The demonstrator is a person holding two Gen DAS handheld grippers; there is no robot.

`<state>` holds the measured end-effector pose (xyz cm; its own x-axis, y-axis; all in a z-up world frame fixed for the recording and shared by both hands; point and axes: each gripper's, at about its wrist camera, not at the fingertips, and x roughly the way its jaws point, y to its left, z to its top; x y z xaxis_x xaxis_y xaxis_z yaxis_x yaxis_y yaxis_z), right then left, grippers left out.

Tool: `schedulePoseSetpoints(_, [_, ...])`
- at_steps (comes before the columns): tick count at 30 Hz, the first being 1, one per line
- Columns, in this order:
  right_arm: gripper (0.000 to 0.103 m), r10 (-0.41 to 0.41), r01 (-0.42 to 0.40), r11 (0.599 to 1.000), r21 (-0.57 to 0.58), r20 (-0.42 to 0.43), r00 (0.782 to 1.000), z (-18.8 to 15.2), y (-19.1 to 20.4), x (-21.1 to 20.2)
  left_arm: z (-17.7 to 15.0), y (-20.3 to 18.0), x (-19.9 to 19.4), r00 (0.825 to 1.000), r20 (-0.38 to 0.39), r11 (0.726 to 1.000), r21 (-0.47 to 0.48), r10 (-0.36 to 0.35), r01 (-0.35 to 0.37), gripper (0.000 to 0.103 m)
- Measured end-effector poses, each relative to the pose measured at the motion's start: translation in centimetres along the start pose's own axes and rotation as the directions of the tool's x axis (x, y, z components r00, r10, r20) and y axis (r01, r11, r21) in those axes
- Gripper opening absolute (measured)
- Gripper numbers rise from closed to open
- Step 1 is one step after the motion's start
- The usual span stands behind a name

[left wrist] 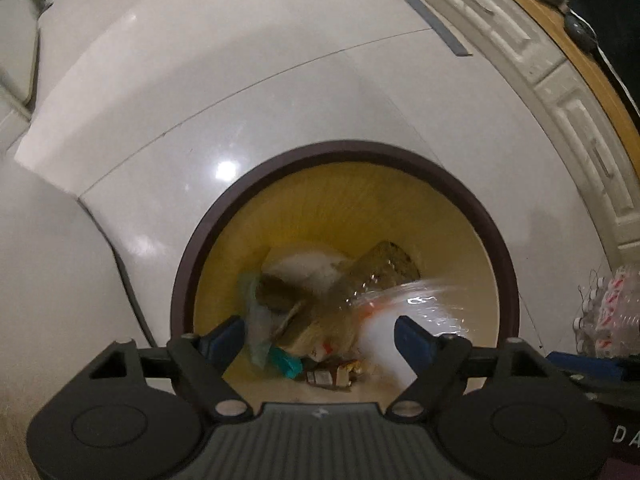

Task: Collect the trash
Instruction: 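Open both grippers to drop the cardboard and bag into the bin, then raise both open tools up from the bin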

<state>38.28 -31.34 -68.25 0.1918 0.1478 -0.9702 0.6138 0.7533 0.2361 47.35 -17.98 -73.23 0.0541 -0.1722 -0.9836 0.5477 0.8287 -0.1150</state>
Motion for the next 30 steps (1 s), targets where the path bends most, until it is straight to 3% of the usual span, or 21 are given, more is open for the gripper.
schedulePoseSetpoints(7, [0.043, 0.001, -0.001, 0.999, -0.046, 0.001, 1.0, 0.4, 0.7, -1.0, -0.7, 0.8, -1.9, 1.0, -0.001, 0.998, -0.055, 0.017, -0.017, 0.086])
schedulePoseSetpoints(15, [0.05, 0.043, -0.036, 0.99, -0.136, 0.046, 0.998, 1.7, 0.7, -3.6, -1.9, 1.7, -5.3, 0.999, 0.002, 0.985, -0.166, 0.038, -0.037, 0.101])
schedulePoseSetpoints(21, [0.075, 0.076, -0.058, 0.971, -0.234, 0.071, 0.995, 2.7, 1.3, -5.9, -2.0, 2.4, -9.8, 0.996, 0.051, 0.954, -0.294, 0.07, -0.052, 0.103])
schedulePoseSetpoints(25, [0.098, 0.089, -0.058, 0.949, -0.309, 0.088, 0.992, 3.2, 2.2, -8.0, -1.8, 1.9, -13.5, 0.99, 0.08, 0.94, -0.331, 0.113, -0.081, 0.103])
schedulePoseSetpoints(30, [0.103, 0.112, -0.069, 0.932, -0.356, 0.102, 0.989, 3.5, 3.1, -11.4, -2.1, 1.2, -17.9, 0.984, 0.085, 0.931, -0.347, 0.155, -0.117, 0.103])
